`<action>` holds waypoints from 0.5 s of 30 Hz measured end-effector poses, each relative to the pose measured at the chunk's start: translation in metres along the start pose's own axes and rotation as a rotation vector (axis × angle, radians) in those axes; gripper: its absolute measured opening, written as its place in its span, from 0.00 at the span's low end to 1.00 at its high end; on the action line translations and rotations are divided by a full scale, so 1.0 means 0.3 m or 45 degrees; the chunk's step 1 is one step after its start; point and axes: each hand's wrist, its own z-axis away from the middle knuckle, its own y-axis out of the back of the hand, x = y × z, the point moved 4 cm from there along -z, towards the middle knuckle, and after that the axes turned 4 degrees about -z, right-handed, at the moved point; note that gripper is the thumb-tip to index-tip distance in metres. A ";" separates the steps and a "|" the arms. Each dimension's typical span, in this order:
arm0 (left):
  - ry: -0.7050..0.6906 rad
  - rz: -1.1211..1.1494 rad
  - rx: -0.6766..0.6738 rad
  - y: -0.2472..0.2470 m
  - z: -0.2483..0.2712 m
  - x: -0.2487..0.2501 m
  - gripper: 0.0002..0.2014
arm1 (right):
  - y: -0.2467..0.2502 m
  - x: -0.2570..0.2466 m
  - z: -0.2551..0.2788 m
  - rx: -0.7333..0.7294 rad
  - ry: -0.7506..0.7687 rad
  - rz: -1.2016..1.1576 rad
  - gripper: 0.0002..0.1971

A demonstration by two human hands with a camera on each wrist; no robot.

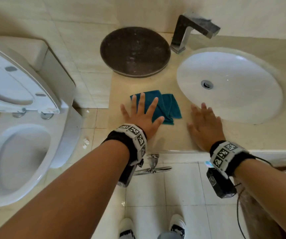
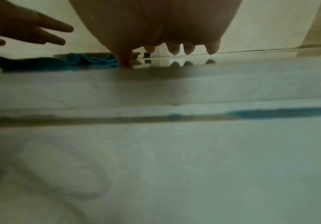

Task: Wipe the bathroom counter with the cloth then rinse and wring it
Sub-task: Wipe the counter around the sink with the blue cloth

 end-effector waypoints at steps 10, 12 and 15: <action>0.029 -0.168 -0.088 -0.096 -0.121 0.070 0.32 | -0.028 0.161 -0.024 -0.011 0.030 0.084 0.42; 0.024 -0.194 -0.055 -0.116 -0.098 0.093 0.31 | -0.033 0.162 -0.023 0.010 0.044 0.107 0.40; 0.011 -0.156 -0.090 -0.152 -0.052 0.163 0.31 | -0.036 0.152 -0.021 0.053 0.044 0.118 0.39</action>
